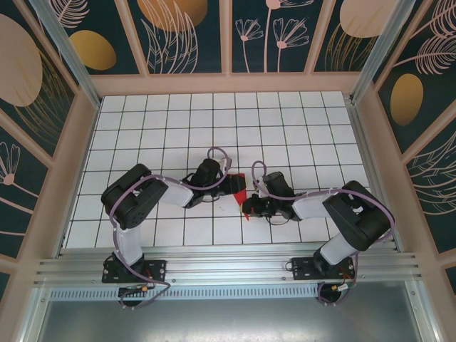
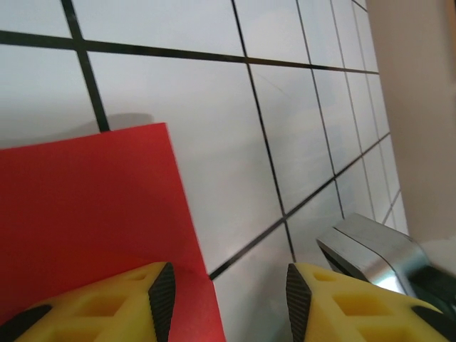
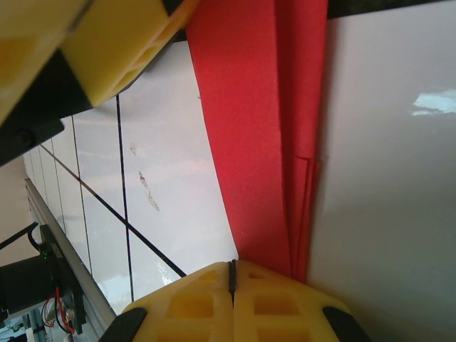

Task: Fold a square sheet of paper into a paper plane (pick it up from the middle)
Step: Fold the wing for the fifth time at the center of the table.

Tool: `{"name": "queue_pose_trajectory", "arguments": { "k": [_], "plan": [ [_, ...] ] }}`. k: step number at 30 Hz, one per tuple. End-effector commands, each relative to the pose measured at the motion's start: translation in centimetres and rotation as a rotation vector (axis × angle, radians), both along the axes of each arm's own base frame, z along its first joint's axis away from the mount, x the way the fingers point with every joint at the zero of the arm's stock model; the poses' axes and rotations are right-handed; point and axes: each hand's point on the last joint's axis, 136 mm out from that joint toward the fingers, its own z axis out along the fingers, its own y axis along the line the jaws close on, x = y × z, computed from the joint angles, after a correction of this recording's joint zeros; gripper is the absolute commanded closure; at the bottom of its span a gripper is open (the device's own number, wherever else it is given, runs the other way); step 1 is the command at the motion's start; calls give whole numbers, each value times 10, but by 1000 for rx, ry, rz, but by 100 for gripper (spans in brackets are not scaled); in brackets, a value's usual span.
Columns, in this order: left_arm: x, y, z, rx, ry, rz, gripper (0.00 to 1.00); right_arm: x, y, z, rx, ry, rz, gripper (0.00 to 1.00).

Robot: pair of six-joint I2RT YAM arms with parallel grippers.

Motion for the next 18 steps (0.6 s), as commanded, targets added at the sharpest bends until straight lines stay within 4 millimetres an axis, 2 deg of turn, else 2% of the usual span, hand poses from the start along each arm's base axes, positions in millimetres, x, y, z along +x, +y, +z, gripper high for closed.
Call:
{"name": "queue_pose_trajectory", "arguments": {
  "k": [1,10,18],
  "plan": [
    [19,17,-21,105,-31,63,53,-51,-46,-60,-231,205,7,100],
    [38,49,-29,97,-5,130,53,-55,-49,-59,-227,206,5,100],
    [44,54,-28,95,2,129,53,-56,-49,-59,-227,210,5,100]
  ]
}}
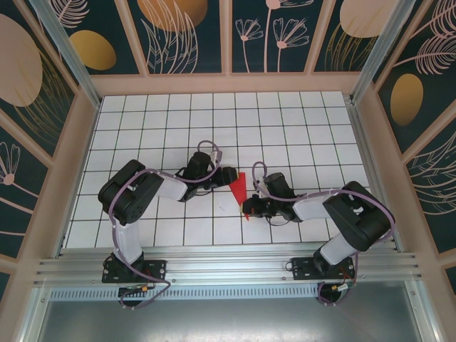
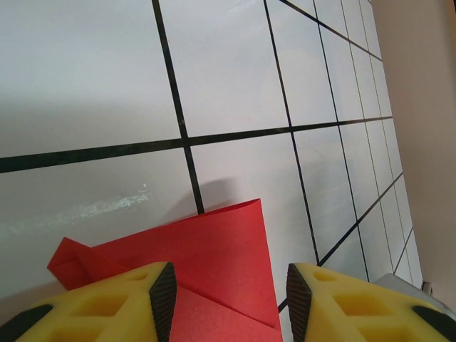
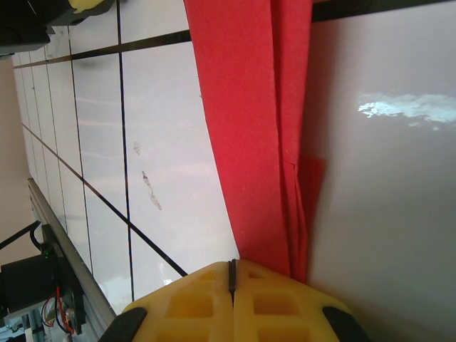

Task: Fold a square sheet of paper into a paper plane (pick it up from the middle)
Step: Fold the wing for the fifth time at the center of the table.

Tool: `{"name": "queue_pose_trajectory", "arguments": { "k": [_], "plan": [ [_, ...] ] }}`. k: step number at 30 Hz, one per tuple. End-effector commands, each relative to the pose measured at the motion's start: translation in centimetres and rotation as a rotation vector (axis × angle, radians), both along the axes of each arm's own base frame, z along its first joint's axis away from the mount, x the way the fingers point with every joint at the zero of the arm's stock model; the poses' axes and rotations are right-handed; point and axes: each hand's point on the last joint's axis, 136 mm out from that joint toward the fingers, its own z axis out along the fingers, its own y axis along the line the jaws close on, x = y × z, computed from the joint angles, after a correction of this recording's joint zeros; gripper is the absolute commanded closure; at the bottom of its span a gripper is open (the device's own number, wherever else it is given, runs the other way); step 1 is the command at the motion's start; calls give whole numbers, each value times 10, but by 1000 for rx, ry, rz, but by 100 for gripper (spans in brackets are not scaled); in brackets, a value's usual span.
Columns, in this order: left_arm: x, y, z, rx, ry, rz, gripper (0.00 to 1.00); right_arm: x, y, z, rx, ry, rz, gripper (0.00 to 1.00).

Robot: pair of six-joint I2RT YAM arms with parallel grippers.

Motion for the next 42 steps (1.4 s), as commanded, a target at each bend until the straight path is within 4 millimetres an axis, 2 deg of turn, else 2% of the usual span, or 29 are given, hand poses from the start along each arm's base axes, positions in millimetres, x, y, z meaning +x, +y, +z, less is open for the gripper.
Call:
{"name": "queue_pose_trajectory", "arguments": {
  "k": [1,8,14,21,25,31,35,37,40,42],
  "plan": [
    [9,21,-27,94,20,51,53,-55,-48,-60,-238,227,3,100],
    [13,22,-17,103,7,52,53,-53,-47,-57,-235,219,3,100],
    [24,25,-5,127,-2,61,52,-51,-45,-56,-229,214,5,100],
    [35,24,17,127,-26,73,52,-47,-44,-53,-229,202,1,100],
    [34,26,32,115,-33,87,51,-45,-42,-51,-226,195,-1,100],
    [17,31,52,39,-24,102,51,-39,-39,-46,-217,177,-7,99],
    [-5,31,68,-37,-27,104,51,-34,-36,-42,-210,165,-11,98],
    [-16,24,71,-50,-30,79,51,-33,-34,-41,-208,159,-9,97],
    [-33,4,74,-84,-25,20,51,-33,-35,-41,-211,159,-10,97],
    [-41,-8,69,-77,-11,-7,51,-33,-35,-41,-215,158,-8,97]
  ]
}}
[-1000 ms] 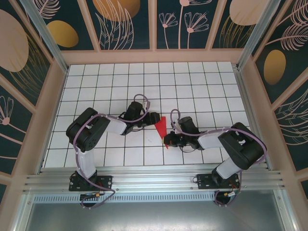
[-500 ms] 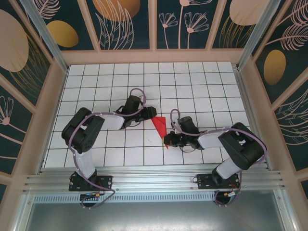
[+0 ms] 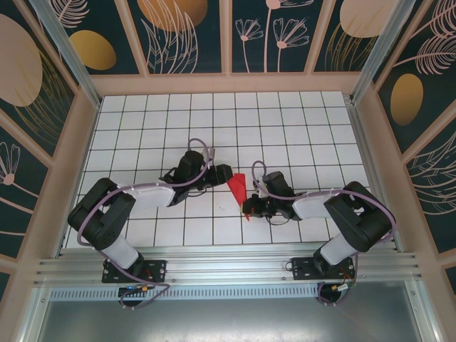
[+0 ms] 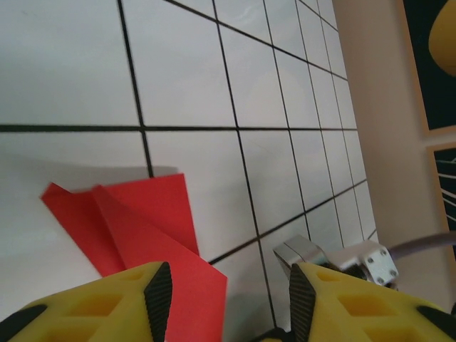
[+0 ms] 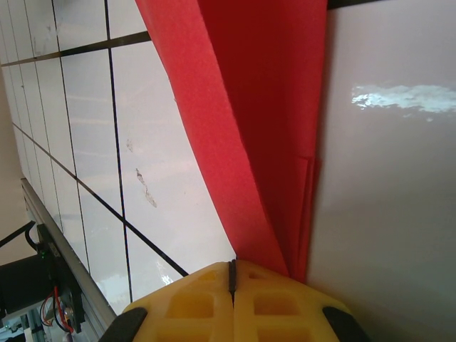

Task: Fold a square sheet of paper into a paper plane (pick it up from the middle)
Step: Fold the wing for the fifth time at the center of the table.

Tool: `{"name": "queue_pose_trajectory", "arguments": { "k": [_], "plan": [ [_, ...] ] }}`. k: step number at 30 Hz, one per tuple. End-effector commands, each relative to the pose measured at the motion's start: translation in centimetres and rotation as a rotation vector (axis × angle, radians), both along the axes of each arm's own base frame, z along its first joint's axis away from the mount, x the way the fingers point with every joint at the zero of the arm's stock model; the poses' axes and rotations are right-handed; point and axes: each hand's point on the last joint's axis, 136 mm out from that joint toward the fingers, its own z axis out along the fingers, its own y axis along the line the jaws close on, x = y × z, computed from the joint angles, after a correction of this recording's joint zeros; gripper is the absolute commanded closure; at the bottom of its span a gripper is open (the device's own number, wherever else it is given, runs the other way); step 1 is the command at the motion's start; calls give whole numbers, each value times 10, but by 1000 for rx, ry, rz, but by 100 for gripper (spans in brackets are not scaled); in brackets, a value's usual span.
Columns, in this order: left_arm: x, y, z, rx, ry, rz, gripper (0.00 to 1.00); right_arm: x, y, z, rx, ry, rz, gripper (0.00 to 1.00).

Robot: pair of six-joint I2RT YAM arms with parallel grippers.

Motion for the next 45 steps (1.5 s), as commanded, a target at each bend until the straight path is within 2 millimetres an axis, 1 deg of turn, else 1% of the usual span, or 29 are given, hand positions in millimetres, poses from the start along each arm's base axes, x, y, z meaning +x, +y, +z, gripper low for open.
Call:
{"name": "queue_pose_trajectory", "arguments": {
  "k": [1,5,7,8,11,14,17,19,23,27,29,32,34,35,40,45],
  "plan": [
    [-12,-21,3,-47,10,-41,51,-33,-34,-41,-188,135,-8,97],
    [-15,-30,-8,-45,39,-31,52,-32,-33,-38,-179,127,-5,97],
    [-15,-36,-7,-43,46,-30,52,-31,-33,-37,-176,120,-5,97],
    [-16,-40,-18,-26,66,-39,53,-31,-32,-36,-175,118,-4,96],
    [-16,-50,-26,-9,79,-55,53,-31,-31,-35,-171,114,-3,96],
    [-15,-50,-39,9,98,-47,53,-30,-29,-32,-154,106,3,95],
    [-14,-45,-52,44,118,-24,53,-26,-21,-18,-108,77,14,92],
    [-17,-44,-55,42,122,-26,54,-22,-15,-5,-80,41,17,89],
    [-21,-41,-48,19,108,-28,53,-15,-12,23,-26,-42,6,85],
    [-22,-39,-39,16,97,-28,52,-9,-22,38,-39,-106,-34,79],
    [-24,-38,-35,8,93,-32,52,-5,-31,39,-60,-122,-73,78],
    [-27,-37,-24,-12,81,-35,51,1,-47,33,-101,-122,-146,76],
    [-28,-34,-27,5,82,-39,50,3,-53,32,-100,-116,-175,76],
    [-28,-33,-15,-1,61,-41,50,4,-55,30,-100,-111,-189,76],
    [-31,-31,-18,29,80,-44,50,6,-61,27,-111,-103,-217,76],
    [-39,-18,-26,112,115,8,49,9,-68,24,-134,-103,-246,76]
  ]
}}
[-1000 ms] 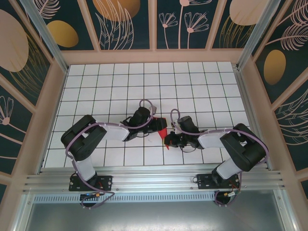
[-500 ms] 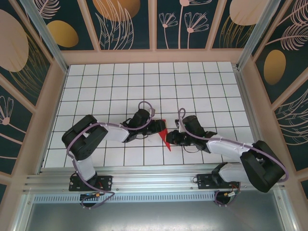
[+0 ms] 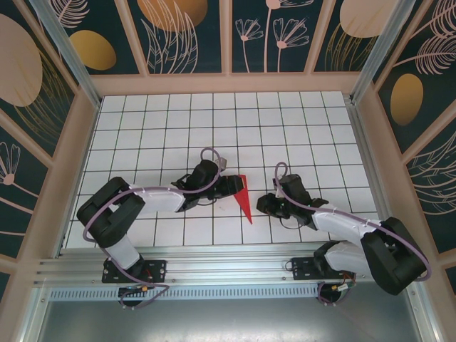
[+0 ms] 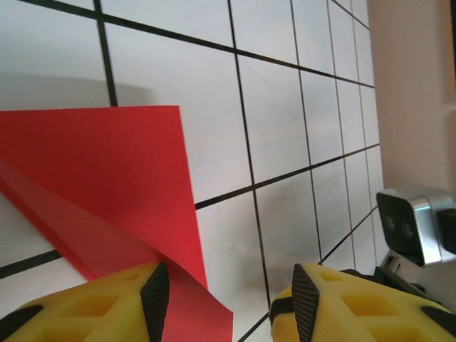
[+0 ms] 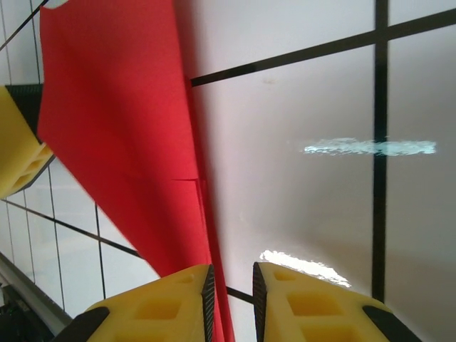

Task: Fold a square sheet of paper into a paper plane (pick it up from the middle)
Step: Fold the wing for the fifth time at the center of the table, then move a paper plane to the center of the table.

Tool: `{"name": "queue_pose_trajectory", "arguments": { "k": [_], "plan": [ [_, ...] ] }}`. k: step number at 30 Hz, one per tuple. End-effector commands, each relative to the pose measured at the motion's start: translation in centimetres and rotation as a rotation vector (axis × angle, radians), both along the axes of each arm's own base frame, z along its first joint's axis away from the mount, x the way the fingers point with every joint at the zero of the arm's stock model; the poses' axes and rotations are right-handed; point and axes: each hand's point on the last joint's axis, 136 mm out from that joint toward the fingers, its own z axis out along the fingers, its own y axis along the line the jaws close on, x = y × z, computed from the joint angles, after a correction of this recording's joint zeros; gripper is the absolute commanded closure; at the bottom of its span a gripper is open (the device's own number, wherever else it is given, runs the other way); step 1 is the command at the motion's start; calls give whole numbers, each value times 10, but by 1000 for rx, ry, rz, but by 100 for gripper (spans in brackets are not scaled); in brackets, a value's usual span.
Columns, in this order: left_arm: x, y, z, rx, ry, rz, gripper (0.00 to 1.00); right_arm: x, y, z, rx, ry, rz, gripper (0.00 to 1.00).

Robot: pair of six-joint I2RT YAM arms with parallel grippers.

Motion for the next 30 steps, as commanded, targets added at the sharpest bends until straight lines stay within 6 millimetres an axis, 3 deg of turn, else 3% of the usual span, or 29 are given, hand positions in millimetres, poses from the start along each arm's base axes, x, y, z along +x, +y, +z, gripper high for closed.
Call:
{"name": "queue_pose_trajectory", "arguments": {
  "k": [1,8,22,30],
  "plan": [
    [-7,12,-2,82,11,37,49,2,-9,-2,-17,-1,-42,76],
    [-17,20,-9,160,40,82,47,3,-10,-2,-19,-4,-52,75],
    [-16,0,-16,122,62,55,48,3,-9,0,-12,-8,-49,71],
    [-14,3,-16,139,47,60,54,3,-6,3,6,-16,-37,70]
  ]
}}
